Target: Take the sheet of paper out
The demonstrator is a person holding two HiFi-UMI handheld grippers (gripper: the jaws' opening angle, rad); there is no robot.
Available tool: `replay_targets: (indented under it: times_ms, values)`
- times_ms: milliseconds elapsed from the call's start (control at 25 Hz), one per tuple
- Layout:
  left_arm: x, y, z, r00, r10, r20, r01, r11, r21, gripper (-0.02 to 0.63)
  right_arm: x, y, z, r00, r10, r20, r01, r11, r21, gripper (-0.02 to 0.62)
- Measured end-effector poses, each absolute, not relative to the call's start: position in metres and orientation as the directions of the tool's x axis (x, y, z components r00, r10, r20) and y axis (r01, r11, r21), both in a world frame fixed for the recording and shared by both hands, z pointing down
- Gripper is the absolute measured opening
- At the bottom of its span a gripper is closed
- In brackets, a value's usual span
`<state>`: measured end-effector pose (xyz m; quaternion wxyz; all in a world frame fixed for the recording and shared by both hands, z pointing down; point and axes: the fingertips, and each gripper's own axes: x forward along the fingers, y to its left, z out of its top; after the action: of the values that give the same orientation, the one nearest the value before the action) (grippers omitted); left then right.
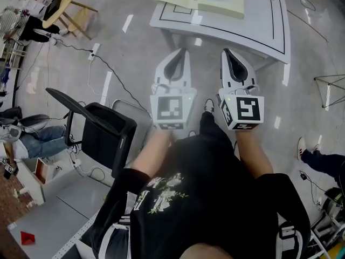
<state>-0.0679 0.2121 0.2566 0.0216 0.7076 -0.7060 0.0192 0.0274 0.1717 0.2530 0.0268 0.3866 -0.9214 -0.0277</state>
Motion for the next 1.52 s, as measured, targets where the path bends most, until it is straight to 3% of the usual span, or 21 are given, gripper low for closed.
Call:
replay_targets:
  times_ms: [1520]
  values:
    - [-0.074,0.019,0.255,-0.079,-0.995,0.064,-0.997,0.08,0.018,-0.006,0.008,-0.027,0.256,-0.766,-0.64,0.056,-0.638,0.768,0.053,-0.002]
